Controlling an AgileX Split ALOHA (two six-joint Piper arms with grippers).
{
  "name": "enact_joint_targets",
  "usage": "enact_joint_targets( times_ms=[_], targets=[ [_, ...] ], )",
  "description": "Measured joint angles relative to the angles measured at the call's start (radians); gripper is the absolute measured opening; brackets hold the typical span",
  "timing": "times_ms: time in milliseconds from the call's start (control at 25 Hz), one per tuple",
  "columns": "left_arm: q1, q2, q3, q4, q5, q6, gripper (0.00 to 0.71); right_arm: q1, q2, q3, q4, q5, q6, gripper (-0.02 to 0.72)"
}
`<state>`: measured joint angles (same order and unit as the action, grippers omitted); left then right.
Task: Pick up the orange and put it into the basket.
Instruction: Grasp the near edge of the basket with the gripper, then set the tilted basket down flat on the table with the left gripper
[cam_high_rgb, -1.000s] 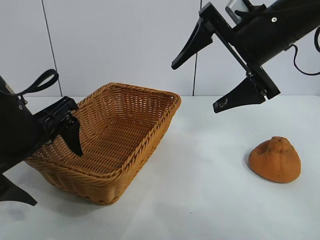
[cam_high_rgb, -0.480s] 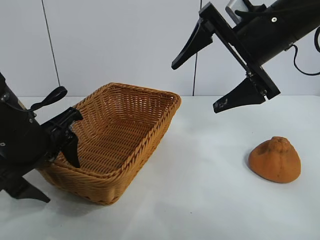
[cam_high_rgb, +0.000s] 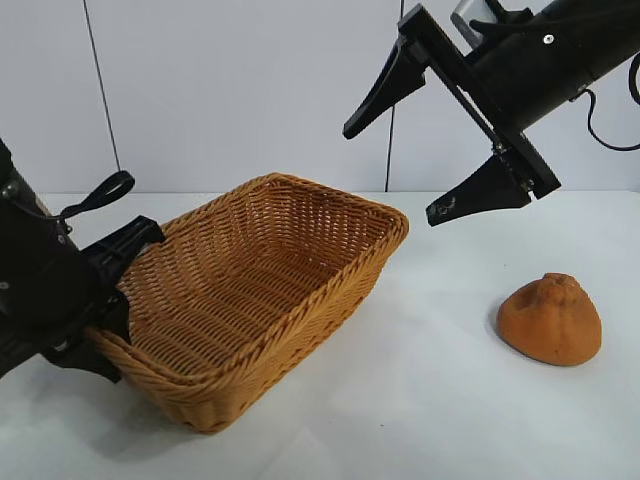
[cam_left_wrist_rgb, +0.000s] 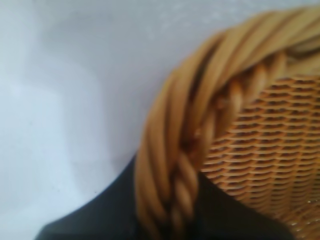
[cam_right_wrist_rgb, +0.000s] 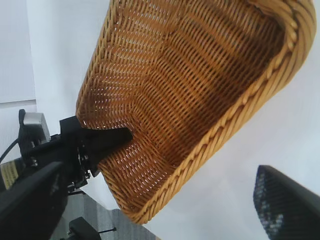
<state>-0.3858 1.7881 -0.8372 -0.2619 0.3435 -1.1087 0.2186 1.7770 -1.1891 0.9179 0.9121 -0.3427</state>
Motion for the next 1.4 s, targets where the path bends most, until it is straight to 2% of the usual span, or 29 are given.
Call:
enact_joint_targets(
  times_ms=[40, 80, 240, 440, 640, 800, 1000, 1160, 1320, 1400],
  targets=[
    [0.0, 0.0, 0.0, 0.0, 0.0, 0.0, 0.088, 0.0, 0.0, 0.0, 0.0, 0.001, 0.0, 0.694],
    [0.04, 0.0, -0.057, 0.003, 0.058, 0.048, 0.088, 0.0, 0.0, 0.0, -0.001, 0.001, 0.0, 0.694],
    [0.125, 0.001, -0.195, 0.005, 0.154, 0.173, 0.088, 0.0, 0.0, 0.0, -0.008, 0.004, 0.0, 0.694],
    [0.205, 0.071, -0.384, 0.007, 0.328, 0.344, 0.088, 0.0, 0.0, 0.0, -0.009, 0.012, 0.0, 0.694],
    [0.214, 0.193, -0.61, 0.013, 0.558, 0.645, 0.088, 0.0, 0.0, 0.0, -0.01, 0.02, 0.0, 0.694],
    [0.214, 0.254, -0.731, -0.03, 0.677, 0.839, 0.088, 0.0, 0.0, 0.0, -0.013, 0.023, 0.0, 0.694],
    [0.211, 0.281, -0.751, -0.145, 0.713, 0.992, 0.088, 0.0, 0.0, 0.0, -0.01, 0.026, 0.0, 0.694],
    [0.193, 0.283, -0.721, -0.162, 0.715, 1.02, 0.088, 0.0, 0.0, 0.0, -0.008, 0.029, 0.0, 0.694],
    [0.169, 0.283, -0.622, -0.177, 0.66, 1.052, 0.087, 0.0, 0.0, 0.0, -0.011, 0.027, 0.0, 0.694],
    [0.165, 0.283, -0.566, -0.182, 0.596, 1.055, 0.087, 0.0, 0.0, 0.0, -0.012, 0.027, 0.0, 0.694]
  ],
)
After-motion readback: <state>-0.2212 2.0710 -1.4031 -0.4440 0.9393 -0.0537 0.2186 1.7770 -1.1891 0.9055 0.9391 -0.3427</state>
